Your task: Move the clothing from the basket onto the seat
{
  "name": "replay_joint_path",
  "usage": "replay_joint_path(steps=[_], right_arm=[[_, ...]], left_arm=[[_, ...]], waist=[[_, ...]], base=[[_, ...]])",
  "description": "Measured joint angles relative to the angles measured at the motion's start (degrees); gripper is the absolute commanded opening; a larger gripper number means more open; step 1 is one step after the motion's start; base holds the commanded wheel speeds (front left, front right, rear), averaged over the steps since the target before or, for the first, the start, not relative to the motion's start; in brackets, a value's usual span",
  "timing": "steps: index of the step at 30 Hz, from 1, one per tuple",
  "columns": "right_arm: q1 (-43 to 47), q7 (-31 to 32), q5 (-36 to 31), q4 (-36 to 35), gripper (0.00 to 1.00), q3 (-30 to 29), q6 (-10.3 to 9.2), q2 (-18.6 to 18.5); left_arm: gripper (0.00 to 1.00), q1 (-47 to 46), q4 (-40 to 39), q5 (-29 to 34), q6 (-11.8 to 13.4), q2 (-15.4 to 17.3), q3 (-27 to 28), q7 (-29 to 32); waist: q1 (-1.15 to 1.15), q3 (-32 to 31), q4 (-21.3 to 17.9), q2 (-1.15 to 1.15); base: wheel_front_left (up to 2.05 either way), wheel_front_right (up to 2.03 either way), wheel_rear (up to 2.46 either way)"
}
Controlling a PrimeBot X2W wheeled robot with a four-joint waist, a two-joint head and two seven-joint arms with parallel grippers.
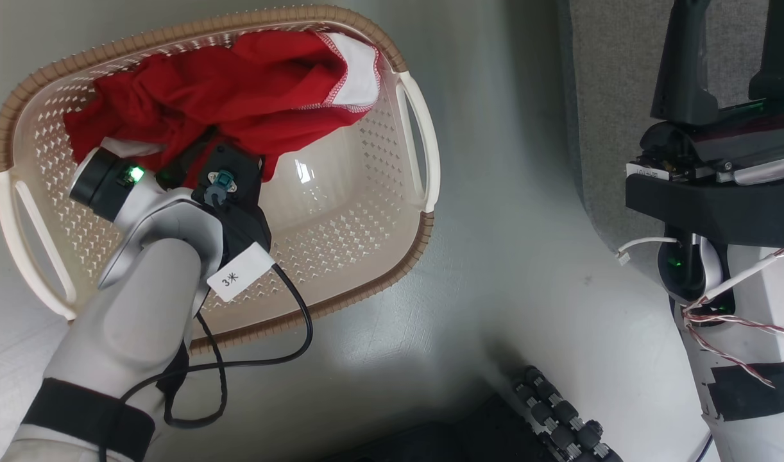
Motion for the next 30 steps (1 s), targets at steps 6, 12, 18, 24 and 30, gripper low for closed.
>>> replay_joint_path(steps=[6,12,18,24,30], right_arm=[[-0.3,-0.3,0.0,1.0,1.0,0.0,0.22,0.5],[-1.0,-0.8,0.0,2.7,1.0,-0.1,0.73,0.7],[-1.0,-0.9,-0.4,4.4,1.0,-0.5,0.8,0.6],[-0.8,-1.1,-1.4,6.2,1.0,-0.8,1.23,0.1],[0.2,-1.3,-2.0,8.3,1.0,-1.4,1.63,-1.0]], left_arm=[[0.76,-1.4,1.7,0.9,1.3,-0.1,-0.5,-1.8],[0.0,-2.2,4.3,1.3,1.8,-1.3,-0.9,-4.0],[0.0,-2.3,5.6,0.0,2.2,-4.1,-0.4,-7.1],[0.0,-2.3,6.2,-1.4,2.1,-5.9,-0.4,-10.7],[0.0,-2.2,6.4,-2.4,0.6,-6.9,-0.8,-14.0]], waist=[[0.0,0.2,-0.3,-0.01],[0.0,-0.1,-0.5,-0.01],[0.0,-1.5,0.0,-0.01],[0.0,-3.6,1.3,-0.01],[0.0,-6.6,3.3,-0.01]], base=[[0.0,0.0,0.0],[0.0,0.0,0.0],[0.0,0.0,0.0],[0.0,0.0,0.0],[0.0,0.0,0.0]])
